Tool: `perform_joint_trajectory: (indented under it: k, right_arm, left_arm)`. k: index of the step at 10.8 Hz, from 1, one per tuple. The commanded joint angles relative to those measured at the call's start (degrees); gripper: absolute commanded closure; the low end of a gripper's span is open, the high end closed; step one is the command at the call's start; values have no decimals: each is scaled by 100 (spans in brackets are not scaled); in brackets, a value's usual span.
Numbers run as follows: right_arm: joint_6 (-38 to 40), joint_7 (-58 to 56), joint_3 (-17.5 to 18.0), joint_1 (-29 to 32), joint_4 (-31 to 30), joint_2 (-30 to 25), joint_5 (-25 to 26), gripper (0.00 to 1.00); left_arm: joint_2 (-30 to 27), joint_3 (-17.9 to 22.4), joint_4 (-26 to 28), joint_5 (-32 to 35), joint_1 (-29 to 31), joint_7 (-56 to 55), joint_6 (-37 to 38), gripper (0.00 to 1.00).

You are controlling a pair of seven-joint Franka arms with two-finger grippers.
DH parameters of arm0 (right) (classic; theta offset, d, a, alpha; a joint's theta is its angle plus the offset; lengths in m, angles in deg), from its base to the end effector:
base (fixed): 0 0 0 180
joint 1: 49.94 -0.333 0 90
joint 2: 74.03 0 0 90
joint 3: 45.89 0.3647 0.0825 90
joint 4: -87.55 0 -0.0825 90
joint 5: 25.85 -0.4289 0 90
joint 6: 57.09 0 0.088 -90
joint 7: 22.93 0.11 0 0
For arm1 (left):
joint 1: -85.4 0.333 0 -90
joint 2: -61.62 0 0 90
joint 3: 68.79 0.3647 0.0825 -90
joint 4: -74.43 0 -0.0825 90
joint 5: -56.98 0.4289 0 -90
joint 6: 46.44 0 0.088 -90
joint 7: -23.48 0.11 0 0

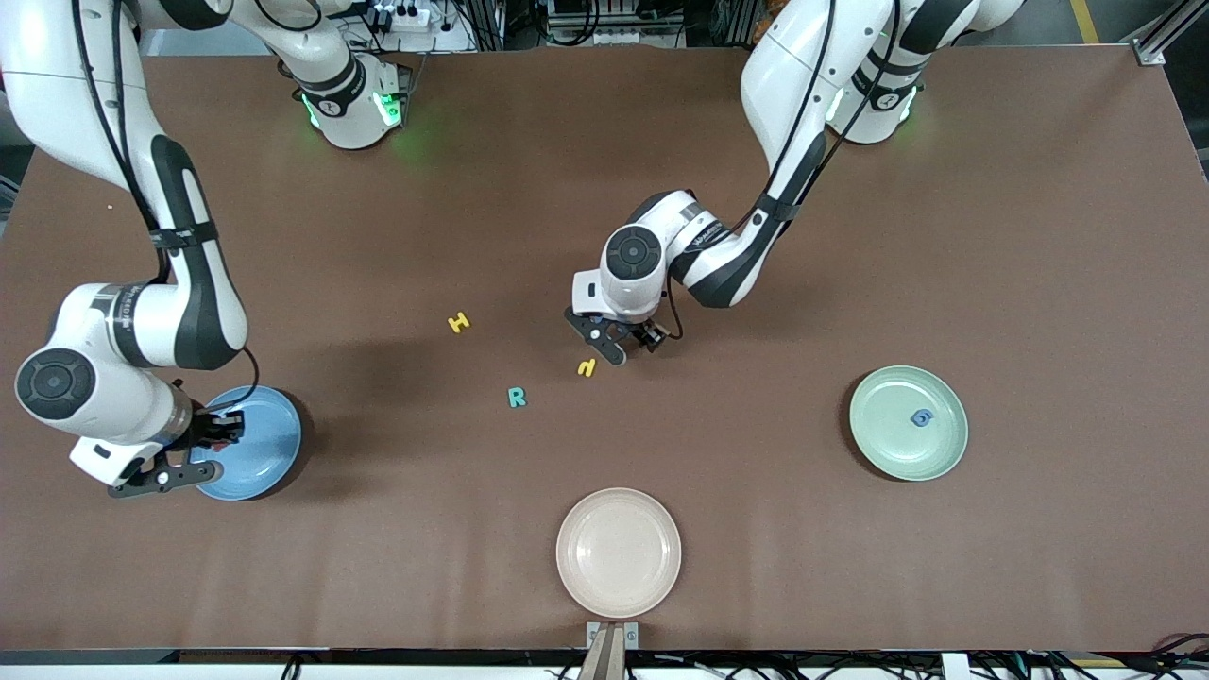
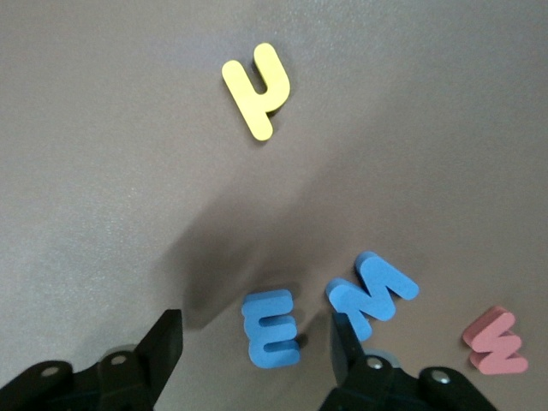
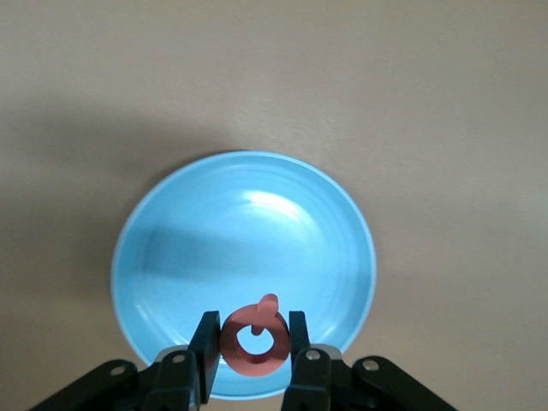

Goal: Sort uppercase to blue plate, lowercase to green plate
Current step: 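Place the Q on the blue plate while the left gripper grasps the E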

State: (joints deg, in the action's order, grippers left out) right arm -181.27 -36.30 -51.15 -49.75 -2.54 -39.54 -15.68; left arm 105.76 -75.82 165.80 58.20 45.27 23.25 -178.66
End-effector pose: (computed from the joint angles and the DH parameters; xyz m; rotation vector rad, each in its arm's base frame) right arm 0.7590 -0.0691 0.3032 2.9224 0.3741 -0.0567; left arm 0.5228 -0.5445 0.1776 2.8500 -1.2078 -0.1175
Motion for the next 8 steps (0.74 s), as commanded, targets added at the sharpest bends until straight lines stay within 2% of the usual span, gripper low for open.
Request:
perform_joint_trajectory:
  k: [1,3,4,5,6,8]
  right_arm:
    - [43,-26,60,60,97,84,179,1]
    - [51,-26,60,86,97,84,152,0]
    - [51,-17,60,86,97,93,126,0]
    - [86,9,68,69,97,84,100,0]
    - [113,210,77,8,80,84,38,0]
    - [113,973,112,-255,53,84,-41,0]
  left_arm:
    - [-2,0,65,160,-21,-188,-75,30]
    - [7,0,135,168,-30,-249,-75,32]
    - [7,0,135,169,-30,-259,-75,38]
    - [7,0,135,169,-30,-267,-75,48]
    - [7,0,135,169,-30,-267,-75,62]
    - [-10,0,135,186,-21,-267,-58,100]
